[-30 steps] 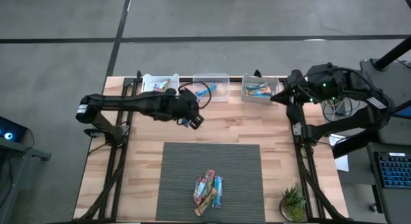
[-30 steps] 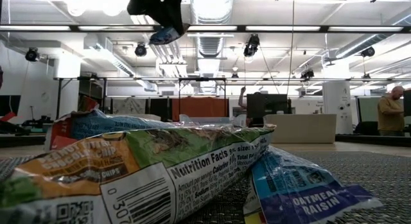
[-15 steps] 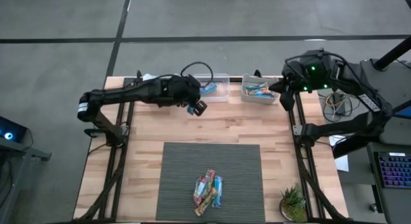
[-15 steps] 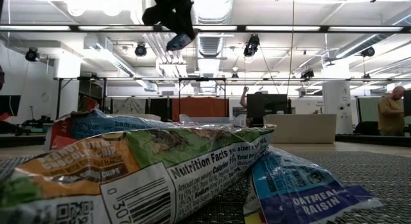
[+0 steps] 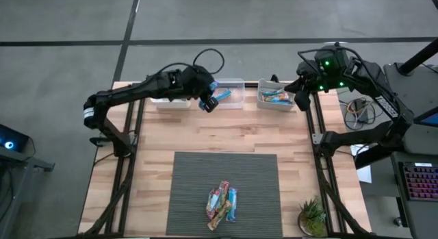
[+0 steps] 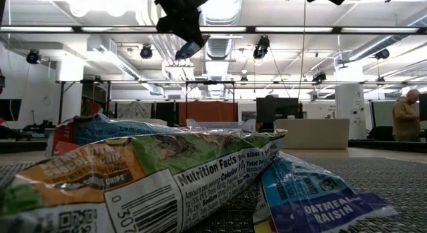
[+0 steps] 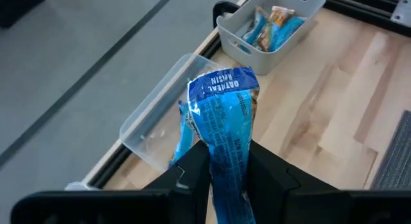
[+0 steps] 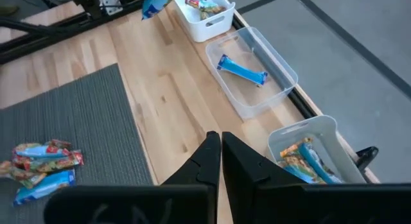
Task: Pick and place Granola Bars by type
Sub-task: Put the blue granola bar into the transparent bin
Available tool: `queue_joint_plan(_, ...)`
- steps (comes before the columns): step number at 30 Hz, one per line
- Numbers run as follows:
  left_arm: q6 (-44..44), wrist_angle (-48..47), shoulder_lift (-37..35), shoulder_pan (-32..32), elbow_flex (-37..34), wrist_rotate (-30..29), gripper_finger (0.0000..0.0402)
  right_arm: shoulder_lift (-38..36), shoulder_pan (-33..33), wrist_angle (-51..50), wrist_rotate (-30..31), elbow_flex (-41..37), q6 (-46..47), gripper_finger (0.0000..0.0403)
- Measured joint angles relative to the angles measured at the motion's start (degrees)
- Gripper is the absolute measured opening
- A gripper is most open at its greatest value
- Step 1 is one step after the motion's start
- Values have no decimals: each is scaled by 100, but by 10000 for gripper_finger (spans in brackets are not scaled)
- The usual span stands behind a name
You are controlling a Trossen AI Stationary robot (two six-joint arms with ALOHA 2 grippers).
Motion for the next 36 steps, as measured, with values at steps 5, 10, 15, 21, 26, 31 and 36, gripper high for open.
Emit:
queue_joint_plan(5, 495, 180, 0, 318, 33, 307, 69, 13, 2, 137, -3, -1, 355, 9)
queue_joint_plan(10, 1082, 375, 0, 648, 112, 610, 69, 13, 2, 230, -2, 0, 534, 9)
queue_joint_plan(15, 1378, 792, 11, 945, 120, 884, 69, 13, 4, 400, -2, -1, 562, 9)
queue_joint_plan(21, 1401, 1285, 30, 1275, 120, 1123, 69, 13, 4, 400, -2, 0, 506, 9)
queue_joint_plan(26, 1475, 1507, 54, 1447, 118, 1327, 69, 15, 4, 400, -2, 0, 435, 9)
queue_joint_plan(31, 1878, 1937, 218, 1501, 23, 1655, 69, 15, 4, 398, -2, 0, 389, 9)
queue_joint_plan(36, 2259, 2224, 542, 1499, 22, 1919, 69, 15, 4, 389, -2, 0, 375, 9)
